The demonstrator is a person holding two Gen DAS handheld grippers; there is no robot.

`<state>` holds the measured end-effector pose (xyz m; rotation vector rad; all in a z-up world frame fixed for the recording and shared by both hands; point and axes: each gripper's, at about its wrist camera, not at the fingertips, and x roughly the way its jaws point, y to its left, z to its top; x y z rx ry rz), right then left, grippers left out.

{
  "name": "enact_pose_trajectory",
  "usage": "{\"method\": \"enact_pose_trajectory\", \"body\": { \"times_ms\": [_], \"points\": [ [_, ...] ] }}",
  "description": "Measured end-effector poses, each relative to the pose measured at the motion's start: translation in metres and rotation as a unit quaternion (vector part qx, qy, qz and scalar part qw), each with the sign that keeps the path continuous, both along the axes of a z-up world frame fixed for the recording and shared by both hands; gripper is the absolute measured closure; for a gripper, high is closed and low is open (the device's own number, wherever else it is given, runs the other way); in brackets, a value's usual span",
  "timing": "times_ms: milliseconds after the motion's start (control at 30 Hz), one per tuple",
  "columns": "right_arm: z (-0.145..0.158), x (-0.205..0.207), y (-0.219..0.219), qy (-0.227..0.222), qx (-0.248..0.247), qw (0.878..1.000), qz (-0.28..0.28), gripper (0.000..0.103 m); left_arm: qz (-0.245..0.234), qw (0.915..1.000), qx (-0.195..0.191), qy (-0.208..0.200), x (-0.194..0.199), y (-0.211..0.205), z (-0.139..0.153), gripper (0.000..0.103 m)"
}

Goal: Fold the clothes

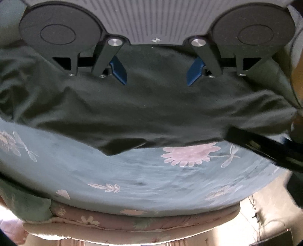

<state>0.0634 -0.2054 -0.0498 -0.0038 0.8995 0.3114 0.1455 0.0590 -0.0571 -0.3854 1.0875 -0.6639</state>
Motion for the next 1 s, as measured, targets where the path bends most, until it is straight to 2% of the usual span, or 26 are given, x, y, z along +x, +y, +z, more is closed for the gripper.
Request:
{"method": "enact_pose_trajectory", "body": {
  "times_ms": [67, 167, 233, 300, 400, 467, 533, 600, 633, 700, 867, 900, 1000],
  "points": [
    [0.000, 0.000, -0.004, -0.005, 0.012, 1.000, -0.003, 0.023, 0.020, 0.9994, 0.012, 0.024, 0.008, 0.004, -0.017, 0.025],
    [-0.003, 0.004, -0.009, -0.008, 0.031, 0.999, -0.006, 0.021, 0.060, 0.9974, 0.021, 0.034, 0.006, 0.034, -0.028, 0.026],
    [-0.006, 0.006, -0.013, -0.009, 0.039, 0.999, -0.008, 0.020, 0.081, 0.9961, 0.016, 0.032, -0.001, 0.064, -0.028, 0.026],
    [-0.010, 0.008, -0.019, -0.007, 0.042, 0.999, -0.013, 0.020, 0.108, 0.9932, 0.037, 0.025, -0.009, 0.095, -0.026, 0.026],
    [-0.016, 0.010, -0.030, -0.002, 0.048, 0.999, -0.026, 0.019, 0.130, 0.9900, 0.048, 0.026, -0.020, 0.130, -0.025, 0.035],
    [-0.016, 0.011, -0.034, 0.001, 0.054, 0.998, -0.032, 0.019, 0.140, 0.9884, 0.049, 0.032, -0.026, 0.147, -0.024, 0.036],
    [-0.014, 0.016, -0.029, -0.002, 0.064, 0.998, -0.020, 0.018, 0.148, 0.9850, 0.080, 0.036, -0.026, 0.151, -0.016, 0.031],
    [-0.018, 0.026, -0.007, -0.007, 0.066, 0.998, -0.005, 0.016, 0.146, 0.9812, 0.123, 0.026, -0.024, 0.145, -0.005, 0.029],
    [-0.019, 0.031, 0.005, -0.010, 0.067, 0.998, 0.003, 0.016, 0.139, 0.9812, 0.133, 0.019, -0.023, 0.142, -0.001, 0.029],
    [-0.023, 0.042, 0.027, -0.015, 0.070, 0.997, 0.018, 0.015, 0.125, 0.9825, 0.138, 0.012, -0.021, 0.133, 0.005, 0.024],
    [-0.032, 0.067, 0.083, -0.027, 0.076, 0.995, 0.055, 0.008, 0.111, 0.9826, 0.149, 0.000, -0.026, 0.125, 0.011, 0.022],
    [-0.034, 0.072, 0.095, -0.030, 0.077, 0.995, 0.063, 0.001, 0.112, 0.9819, 0.153, 0.002, -0.028, 0.126, 0.010, 0.022],
    [-0.036, 0.083, 0.125, -0.033, 0.080, 0.992, 0.092, 0.000, 0.132, 0.9755, 0.175, 0.018, -0.034, 0.137, 0.001, 0.022]
  ]
}}
